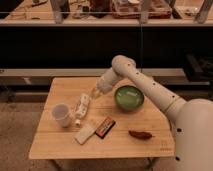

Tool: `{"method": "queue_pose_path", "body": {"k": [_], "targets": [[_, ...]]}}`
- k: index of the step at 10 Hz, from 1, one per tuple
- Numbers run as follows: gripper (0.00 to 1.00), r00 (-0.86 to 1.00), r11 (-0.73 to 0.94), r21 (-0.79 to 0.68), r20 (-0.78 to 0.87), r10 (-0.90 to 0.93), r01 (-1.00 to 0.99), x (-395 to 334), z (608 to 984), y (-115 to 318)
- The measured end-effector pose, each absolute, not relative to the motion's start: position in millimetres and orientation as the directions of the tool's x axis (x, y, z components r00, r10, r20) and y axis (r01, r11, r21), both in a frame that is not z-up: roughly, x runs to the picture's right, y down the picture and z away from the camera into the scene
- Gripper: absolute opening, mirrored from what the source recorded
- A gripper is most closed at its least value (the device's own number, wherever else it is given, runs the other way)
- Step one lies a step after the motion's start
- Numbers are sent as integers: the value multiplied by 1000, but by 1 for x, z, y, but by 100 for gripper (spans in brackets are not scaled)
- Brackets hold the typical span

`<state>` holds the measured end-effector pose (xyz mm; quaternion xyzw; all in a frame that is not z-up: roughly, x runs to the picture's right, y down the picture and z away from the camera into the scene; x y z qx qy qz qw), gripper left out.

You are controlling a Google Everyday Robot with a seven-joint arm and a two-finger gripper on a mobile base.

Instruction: Knock the bottle over

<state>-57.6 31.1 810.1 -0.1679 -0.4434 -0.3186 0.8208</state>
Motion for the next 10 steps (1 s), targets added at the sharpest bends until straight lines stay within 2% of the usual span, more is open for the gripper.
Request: {"method": "queue_pose_path", "body": {"k": [2, 10], "targets": [[78, 401, 739, 9, 836, -375, 673, -60, 810, 31], [80, 401, 739, 9, 836, -375, 673, -60, 810, 31]]}}
